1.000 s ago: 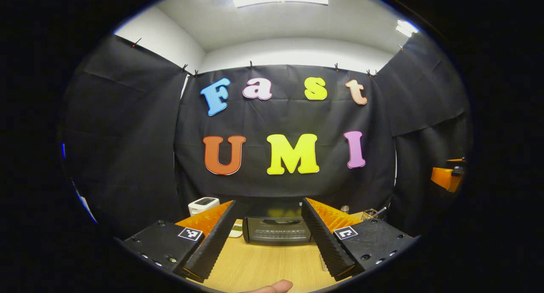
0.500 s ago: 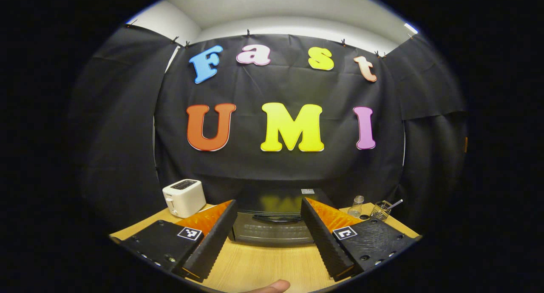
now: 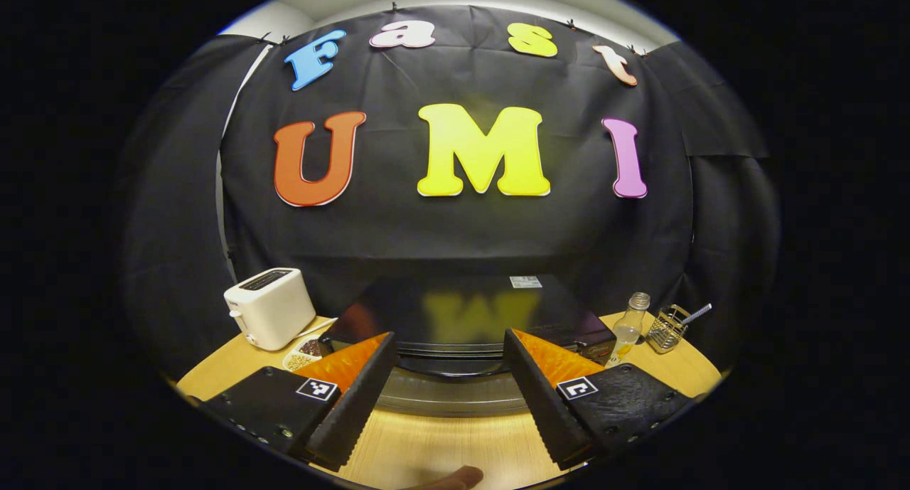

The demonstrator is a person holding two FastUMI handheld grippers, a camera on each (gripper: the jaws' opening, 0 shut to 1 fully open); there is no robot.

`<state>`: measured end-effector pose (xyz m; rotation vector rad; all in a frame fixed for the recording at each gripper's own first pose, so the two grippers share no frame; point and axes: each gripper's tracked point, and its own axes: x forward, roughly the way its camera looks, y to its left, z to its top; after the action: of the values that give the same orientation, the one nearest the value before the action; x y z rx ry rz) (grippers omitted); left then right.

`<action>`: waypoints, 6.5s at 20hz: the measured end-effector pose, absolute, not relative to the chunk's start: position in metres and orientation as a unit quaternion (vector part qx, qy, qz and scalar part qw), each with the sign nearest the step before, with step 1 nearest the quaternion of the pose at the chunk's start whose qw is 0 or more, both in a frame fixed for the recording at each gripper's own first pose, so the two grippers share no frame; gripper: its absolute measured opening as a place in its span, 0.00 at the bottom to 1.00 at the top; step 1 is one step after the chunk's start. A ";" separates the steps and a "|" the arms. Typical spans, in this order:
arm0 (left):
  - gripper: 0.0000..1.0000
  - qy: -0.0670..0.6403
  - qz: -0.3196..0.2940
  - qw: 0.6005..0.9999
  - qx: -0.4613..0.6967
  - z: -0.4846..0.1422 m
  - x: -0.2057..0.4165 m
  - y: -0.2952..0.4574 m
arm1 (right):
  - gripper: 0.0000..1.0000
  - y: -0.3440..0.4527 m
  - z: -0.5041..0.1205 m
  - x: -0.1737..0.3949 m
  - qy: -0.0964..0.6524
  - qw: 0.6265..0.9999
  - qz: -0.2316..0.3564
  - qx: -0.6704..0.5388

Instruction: Open the electric oven with the left hand, put the food in, and close the electric oven.

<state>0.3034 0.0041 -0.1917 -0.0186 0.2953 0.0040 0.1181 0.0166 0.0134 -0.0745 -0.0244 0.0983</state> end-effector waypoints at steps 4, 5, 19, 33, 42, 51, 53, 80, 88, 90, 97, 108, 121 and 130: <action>0.96 0.181 0.003 0.984 0.000 -0.224 0.322 0.001 | 1.00 0.008 0.016 0.124 -0.023 0.998 0.045 -0.044; 0.96 0.188 0.009 0.982 0.005 -0.227 0.320 0.002 | 1.00 0.007 0.016 0.125 -0.024 0.998 0.045 -0.043; 0.96 0.171 -0.012 0.985 -0.012 -0.227 0.313 0.000 | 1.00 -0.003 0.005 0.120 -0.007 0.999 0.041 -0.029; 0.95 0.174 -0.026 0.984 -0.043 -0.257 0.220 -0.003 | 1.00 0.011 -0.003 0.122 0.003 0.999 0.051 -0.009; 0.95 0.202 -0.024 0.979 -0.018 -0.294 0.183 -0.001 | 1.00 0.016 -0.007 0.120 0.003 0.999 0.052 -0.014; 0.95 0.298 -0.020 0.952 -0.060 -0.374 0.146 -0.003 | 1.00 0.027 -0.015 0.121 0.012 0.998 0.062 -0.020; 0.94 0.285 -0.021 0.957 -0.057 -0.369 0.148 -0.002 | 1.00 0.032 -0.019 0.120 0.019 0.997 0.068 -0.021; 0.95 0.026 0.032 0.999 -0.015 -0.081 0.080 0.059 | 0.92 0.061 -0.292 0.197 0.464 0.858 0.194 0.098; 0.95 0.061 0.020 0.998 0.021 -0.102 0.071 0.051 | 0.11 0.082 -0.321 0.192 0.533 0.784 0.223 0.226; 0.95 0.063 0.019 0.997 0.026 -0.106 0.073 0.052 | 0.10 0.082 -0.313 0.185 0.520 0.798 0.229 0.199; 0.95 0.070 0.021 0.997 0.014 -0.121 0.071 0.065 | 0.10 0.095 -0.260 0.164 0.412 0.875 0.253 0.016; 0.95 0.074 0.047 0.996 0.015 -0.149 0.056 0.110 | 0.07 0.204 -0.215 0.159 0.198 0.916 0.285 -0.201; 0.95 0.098 0.053 0.994 0.003 -0.179 0.038 0.136 | 0.10 0.334 -0.235 0.228 0.132 0.954 0.248 -0.105; 0.95 0.087 0.071 0.994 -0.013 -0.183 0.038 0.160 | 0.10 0.365 -0.268 0.291 0.163 0.955 0.175 0.176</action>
<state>0.0380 0.1602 -0.1830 -0.0252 0.1750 0.1422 0.2906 0.3645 -0.2676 0.3565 0.3307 0.3544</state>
